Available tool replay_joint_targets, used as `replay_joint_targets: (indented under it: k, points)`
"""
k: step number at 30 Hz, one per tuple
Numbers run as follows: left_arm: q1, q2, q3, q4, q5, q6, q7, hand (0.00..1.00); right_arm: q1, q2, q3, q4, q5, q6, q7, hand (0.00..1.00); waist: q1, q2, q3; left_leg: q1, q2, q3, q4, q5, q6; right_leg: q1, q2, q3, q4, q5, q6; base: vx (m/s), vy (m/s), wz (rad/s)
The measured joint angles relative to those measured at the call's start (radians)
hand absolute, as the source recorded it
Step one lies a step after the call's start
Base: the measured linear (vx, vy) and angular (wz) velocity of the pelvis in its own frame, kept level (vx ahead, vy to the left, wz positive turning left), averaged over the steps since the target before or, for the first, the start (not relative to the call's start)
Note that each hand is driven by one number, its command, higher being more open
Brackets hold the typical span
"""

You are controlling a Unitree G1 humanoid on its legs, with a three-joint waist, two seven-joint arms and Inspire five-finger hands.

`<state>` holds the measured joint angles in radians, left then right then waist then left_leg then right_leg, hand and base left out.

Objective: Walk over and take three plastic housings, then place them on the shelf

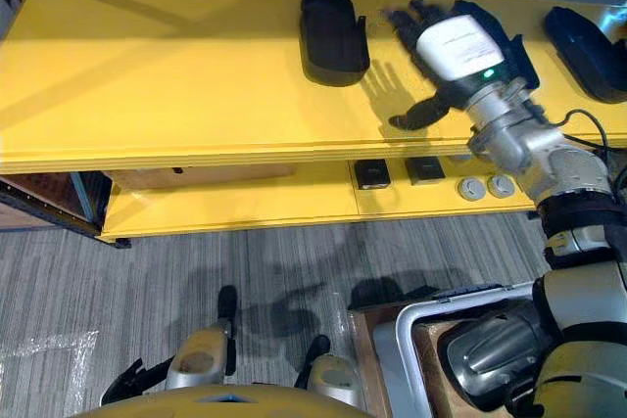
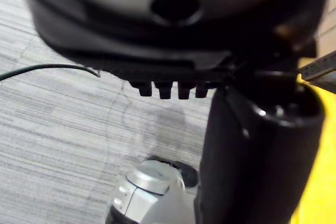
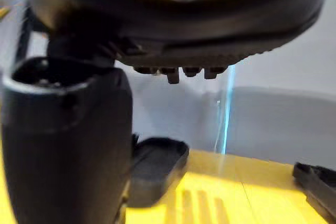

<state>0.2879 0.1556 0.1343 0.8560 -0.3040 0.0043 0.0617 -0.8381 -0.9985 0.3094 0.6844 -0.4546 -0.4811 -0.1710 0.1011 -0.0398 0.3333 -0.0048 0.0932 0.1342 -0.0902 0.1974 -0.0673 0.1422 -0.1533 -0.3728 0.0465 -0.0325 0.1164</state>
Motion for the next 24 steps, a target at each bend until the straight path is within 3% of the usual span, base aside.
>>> replay_joint_targets:
  k: [3, 6, 16, 19, 24]
  points:
    - [0.01, 0.001, 0.001, 0.006, 0.0, 0.0, 0.002, 1.0, 0.002, 0.044, -0.08, -0.041, 0.144, 0.112, 0.098, 1.0, -0.007, -0.004, -0.03, 0.01, 0.004, 0.007, 0.0, -0.004, -0.003, 0.007, 0.003, 0.008, -0.014, 0.002, -0.001, -0.04, -0.01, -0.12]
    - [0.038, -0.001, 0.001, 0.012, -0.002, 0.0, 0.005, 1.0, 0.009, 0.096, -0.086, -0.054, 0.157, 0.178, 0.141, 1.0, -0.02, -0.011, -0.063, 0.017, 0.005, 0.01, 0.0, -0.013, -0.01, 0.014, 0.005, 0.012, -0.017, -0.001, -0.004, -0.02, -0.007, -0.04]
    - [0.037, -0.023, 0.002, 0.018, -0.008, 0.004, 0.033, 1.0, -0.009, 0.189, -0.037, -0.039, 0.234, 0.285, 0.286, 1.0, 0.002, -0.006, -0.072, 0.013, 0.002, 0.006, 0.0, -0.014, -0.005, 0.02, 0.005, 0.006, -0.032, 0.011, 0.001, 0.0, -0.004, 0.01]
    - [0.037, -0.026, 0.002, 0.018, -0.008, 0.009, 0.033, 1.0, -0.047, 0.204, -0.002, 0.0, 0.226, 0.32, 0.295, 1.0, 0.003, -0.006, -0.072, 0.013, -0.002, -0.003, 0.0, -0.01, 0.0, 0.028, 0.004, -0.004, -0.034, 0.012, 0.001, 0.04, -0.027, 0.1]
    - [0.035, -0.037, 0.028, 0.019, -0.002, 0.019, 0.021, 1.0, -0.067, 0.229, -0.025, -0.004, 0.232, 0.384, 0.199, 1.0, -0.001, -0.005, -0.072, 0.013, -0.004, 0.006, 0.0, -0.013, 0.003, 0.031, 0.0, -0.001, -0.048, 0.016, 0.007, 0.03, -0.013, -0.01]
